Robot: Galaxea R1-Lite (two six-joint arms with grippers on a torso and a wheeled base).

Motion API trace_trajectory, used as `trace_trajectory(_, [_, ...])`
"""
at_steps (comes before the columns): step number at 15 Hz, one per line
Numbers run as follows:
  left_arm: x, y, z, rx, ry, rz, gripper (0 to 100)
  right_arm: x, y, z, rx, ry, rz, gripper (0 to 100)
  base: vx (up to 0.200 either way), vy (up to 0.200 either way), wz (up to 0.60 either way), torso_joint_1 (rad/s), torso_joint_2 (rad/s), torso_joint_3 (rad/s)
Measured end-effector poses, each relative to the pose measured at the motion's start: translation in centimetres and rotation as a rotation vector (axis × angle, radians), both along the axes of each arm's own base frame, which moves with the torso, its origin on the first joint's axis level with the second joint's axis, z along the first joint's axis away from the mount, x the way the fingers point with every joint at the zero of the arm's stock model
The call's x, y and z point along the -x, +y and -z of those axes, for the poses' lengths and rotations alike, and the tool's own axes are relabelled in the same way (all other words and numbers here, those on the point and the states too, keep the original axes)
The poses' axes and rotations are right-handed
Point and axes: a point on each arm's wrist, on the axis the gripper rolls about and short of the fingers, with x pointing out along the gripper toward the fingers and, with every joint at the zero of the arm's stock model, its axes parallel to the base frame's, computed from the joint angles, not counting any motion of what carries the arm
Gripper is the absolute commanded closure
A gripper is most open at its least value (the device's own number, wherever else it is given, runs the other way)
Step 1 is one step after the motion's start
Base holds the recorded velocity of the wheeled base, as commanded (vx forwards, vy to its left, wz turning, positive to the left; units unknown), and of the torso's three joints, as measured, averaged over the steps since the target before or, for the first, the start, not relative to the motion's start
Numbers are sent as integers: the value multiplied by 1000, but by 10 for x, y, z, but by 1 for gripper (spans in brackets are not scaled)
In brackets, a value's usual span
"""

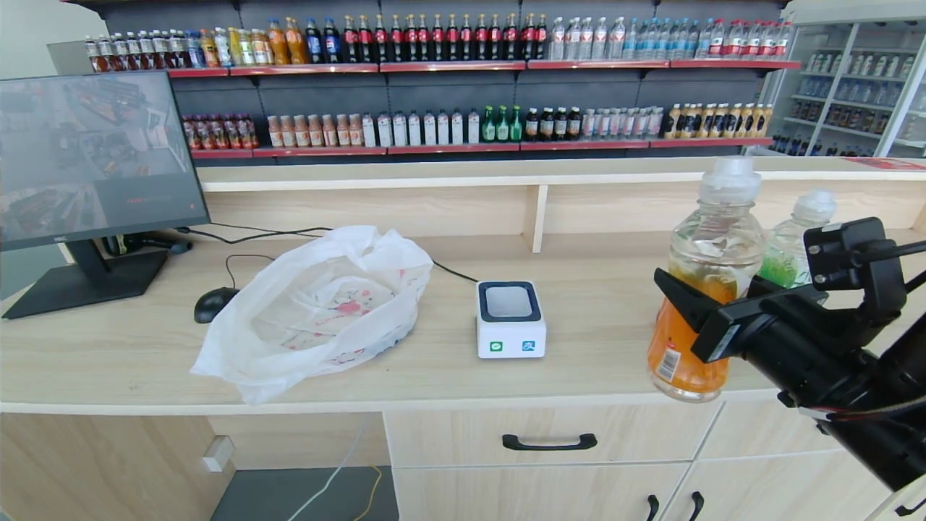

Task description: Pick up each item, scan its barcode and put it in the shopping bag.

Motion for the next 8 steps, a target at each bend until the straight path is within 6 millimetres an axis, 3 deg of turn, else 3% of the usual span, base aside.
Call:
trace_trajectory(5, [0,0,0,6,0,0,0,-6,3,3,-10,17,-2,100,0,0,0,0,0,0])
trace_trajectory(8, [0,0,0,8,1,0,0,-6,3,7,-4,31,-2,100,0,200,0,2,-2,1])
